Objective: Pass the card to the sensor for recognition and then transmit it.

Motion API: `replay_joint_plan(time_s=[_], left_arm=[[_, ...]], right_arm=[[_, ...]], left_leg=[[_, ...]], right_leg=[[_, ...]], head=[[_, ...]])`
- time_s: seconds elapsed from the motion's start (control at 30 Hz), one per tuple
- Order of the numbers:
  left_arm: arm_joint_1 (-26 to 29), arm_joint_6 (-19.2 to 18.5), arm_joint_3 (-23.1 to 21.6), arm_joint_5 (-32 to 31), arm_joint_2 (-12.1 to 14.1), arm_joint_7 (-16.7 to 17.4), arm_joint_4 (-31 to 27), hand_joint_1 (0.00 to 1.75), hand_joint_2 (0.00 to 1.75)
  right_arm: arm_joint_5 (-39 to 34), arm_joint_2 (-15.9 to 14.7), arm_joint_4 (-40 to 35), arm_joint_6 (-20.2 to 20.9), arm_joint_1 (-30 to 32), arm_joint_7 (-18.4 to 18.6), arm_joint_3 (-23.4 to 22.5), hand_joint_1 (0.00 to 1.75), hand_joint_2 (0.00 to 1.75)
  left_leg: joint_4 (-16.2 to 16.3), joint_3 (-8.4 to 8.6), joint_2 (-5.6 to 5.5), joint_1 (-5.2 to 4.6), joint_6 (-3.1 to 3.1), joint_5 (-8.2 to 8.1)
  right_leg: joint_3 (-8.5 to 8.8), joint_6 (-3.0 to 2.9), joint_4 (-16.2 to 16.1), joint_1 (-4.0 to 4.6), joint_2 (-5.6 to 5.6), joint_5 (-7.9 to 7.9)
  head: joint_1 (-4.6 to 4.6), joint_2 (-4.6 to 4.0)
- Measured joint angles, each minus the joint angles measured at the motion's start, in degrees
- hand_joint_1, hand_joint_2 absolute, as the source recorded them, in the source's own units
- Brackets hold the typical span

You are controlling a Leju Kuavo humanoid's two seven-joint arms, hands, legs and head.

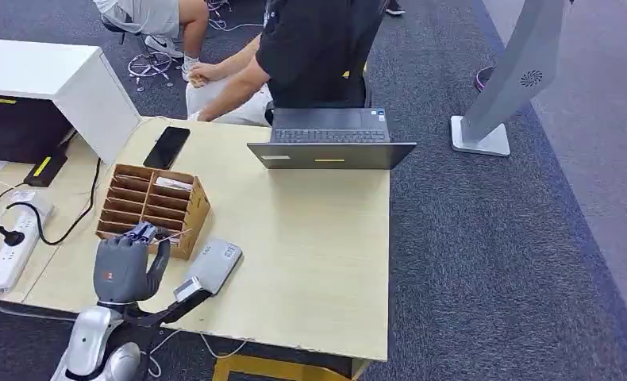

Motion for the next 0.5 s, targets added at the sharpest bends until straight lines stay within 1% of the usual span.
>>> replay_joint_plan(time_s=[0.33,0.43,0.5], left_arm=[[-0.1,-0.1,-0.7,0.7,-0.5,-0.4,1.4,1.75,1.75],[-0.1,-1.0,-0.8,1.0,-0.6,-0.4,1.7,1.75,1.75],[-0.1,-2.2,-1.4,1.7,-0.7,-0.3,2.5,1.75,1.75]], right_arm=[[0.0,0.2,0.0,0.0,-0.1,-0.2,-0.4,0.0,1.75],[0.2,0.2,0.0,0.0,-0.1,-0.2,-0.4,0.0,1.75],[0.7,0.2,0.0,0.0,-0.1,-0.2,-0.4,0.0,1.75]], left_leg=[[0.0,0.0,0.01,0.0,0.0,0.0],[0.0,0.0,0.0,0.0,0.0,0.0],[0.0,0.0,0.0,0.0,0.0,0.0]], right_leg=[[0.0,0.0,0.0,0.0,0.0,0.0],[0.0,0.0,0.0,0.0,0.0,0.0],[0.0,0.0,0.0,0.0,0.0,0.0]], head=[[0.0,0.0],[-0.02,0.0],[0.0,0.0]])
